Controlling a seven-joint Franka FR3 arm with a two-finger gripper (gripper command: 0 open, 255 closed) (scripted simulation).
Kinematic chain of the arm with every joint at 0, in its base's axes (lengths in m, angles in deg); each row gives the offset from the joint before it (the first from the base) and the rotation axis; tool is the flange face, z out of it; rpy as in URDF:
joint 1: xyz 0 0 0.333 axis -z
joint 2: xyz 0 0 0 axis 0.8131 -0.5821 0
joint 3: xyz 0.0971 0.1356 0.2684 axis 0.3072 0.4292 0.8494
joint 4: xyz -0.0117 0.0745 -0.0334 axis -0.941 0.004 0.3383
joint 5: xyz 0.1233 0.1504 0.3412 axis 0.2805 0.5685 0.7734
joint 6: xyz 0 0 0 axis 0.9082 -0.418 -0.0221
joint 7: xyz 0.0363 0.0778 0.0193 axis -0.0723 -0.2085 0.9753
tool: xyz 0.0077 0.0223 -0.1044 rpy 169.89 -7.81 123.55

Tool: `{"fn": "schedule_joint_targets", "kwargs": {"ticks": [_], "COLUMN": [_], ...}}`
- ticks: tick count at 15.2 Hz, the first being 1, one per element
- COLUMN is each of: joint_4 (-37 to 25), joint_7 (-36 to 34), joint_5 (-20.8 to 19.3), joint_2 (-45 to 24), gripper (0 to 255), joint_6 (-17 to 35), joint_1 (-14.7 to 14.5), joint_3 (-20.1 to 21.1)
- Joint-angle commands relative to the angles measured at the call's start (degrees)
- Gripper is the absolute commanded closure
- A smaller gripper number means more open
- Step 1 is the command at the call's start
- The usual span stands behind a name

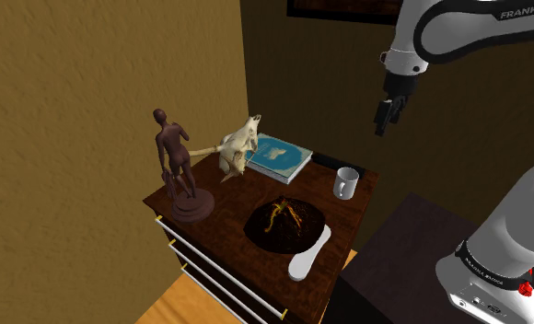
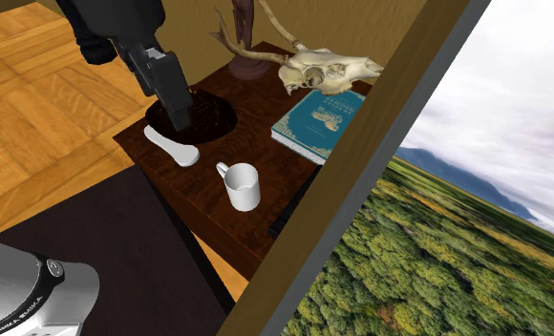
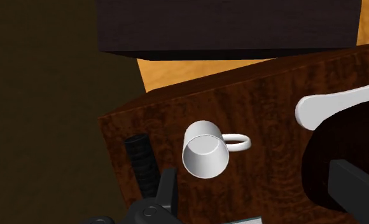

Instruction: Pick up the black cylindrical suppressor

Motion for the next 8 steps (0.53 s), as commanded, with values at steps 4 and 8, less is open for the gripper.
{"fn": "schedule_joint_targets", "kwargs": {"ticks": [4,8], "joint_4": [0.6,0.1], "joint_7": [3.0,5.7], "joint_5": [-0.6,-0.5], "joint_2": [-9.0,-16.9], "gripper": [0,0], "joint_6": [10.1,17.8], "joint_1": [0.7,1.0], "joint_3": [-2.5,-4.5]}}
